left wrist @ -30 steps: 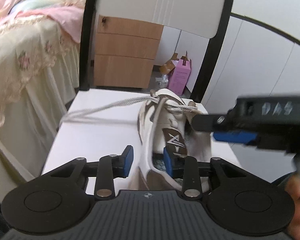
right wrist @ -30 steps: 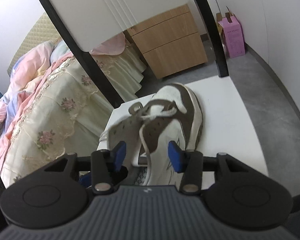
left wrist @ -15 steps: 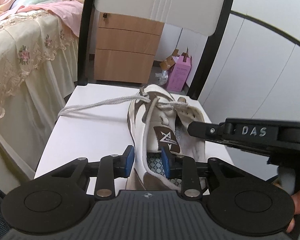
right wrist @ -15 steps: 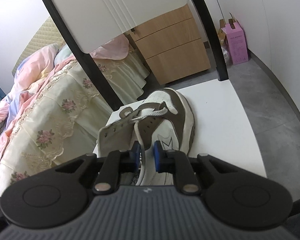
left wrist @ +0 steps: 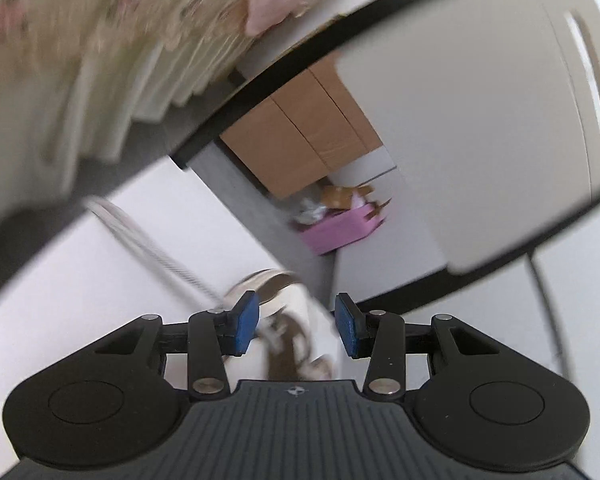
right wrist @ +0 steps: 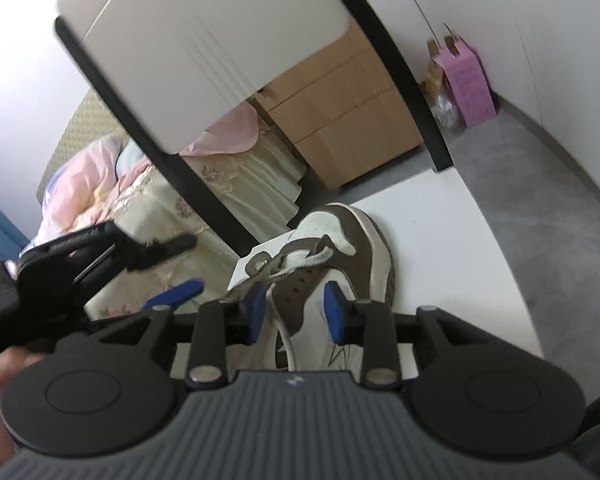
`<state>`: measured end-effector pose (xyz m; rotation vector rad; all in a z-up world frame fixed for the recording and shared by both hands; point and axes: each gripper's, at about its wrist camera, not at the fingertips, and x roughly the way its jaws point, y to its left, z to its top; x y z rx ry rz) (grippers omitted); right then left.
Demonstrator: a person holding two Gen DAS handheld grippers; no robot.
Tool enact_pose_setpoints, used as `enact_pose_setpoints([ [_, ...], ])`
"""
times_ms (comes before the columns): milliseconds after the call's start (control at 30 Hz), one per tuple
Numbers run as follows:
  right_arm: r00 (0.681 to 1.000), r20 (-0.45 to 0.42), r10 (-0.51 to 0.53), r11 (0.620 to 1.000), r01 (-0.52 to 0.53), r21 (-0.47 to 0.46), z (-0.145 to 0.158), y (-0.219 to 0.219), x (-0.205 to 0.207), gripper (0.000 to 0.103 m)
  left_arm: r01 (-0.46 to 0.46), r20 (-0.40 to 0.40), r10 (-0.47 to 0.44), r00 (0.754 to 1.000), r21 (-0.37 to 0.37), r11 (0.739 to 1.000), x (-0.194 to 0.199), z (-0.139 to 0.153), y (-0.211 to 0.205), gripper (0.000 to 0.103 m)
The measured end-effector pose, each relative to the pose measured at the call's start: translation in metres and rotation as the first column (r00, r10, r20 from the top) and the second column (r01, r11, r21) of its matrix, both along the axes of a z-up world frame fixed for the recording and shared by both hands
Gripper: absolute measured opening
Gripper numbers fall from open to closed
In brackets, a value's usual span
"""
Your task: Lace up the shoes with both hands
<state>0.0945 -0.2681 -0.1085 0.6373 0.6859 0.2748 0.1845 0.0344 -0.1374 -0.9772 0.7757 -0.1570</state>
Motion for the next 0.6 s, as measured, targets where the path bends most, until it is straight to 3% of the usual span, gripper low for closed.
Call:
enact_pose_setpoints([
  [233,1.000,-0.015,-0.001,0.999,0.001,0.032,-0.001,-0.004,0.005,0.039,-0.030,-0.081,0.020,0.997,-0.122,0.992,0.016,-0.032,0.001,0.046],
  [600,1.000,-0.010,0.014,1.000,-0.014,0.023,0.001,-0.004,0.011,0.040,-0.032,-0.162,0.010,0.987,-0.133,0.991,0.030,-0.057,-0.002,0.046],
])
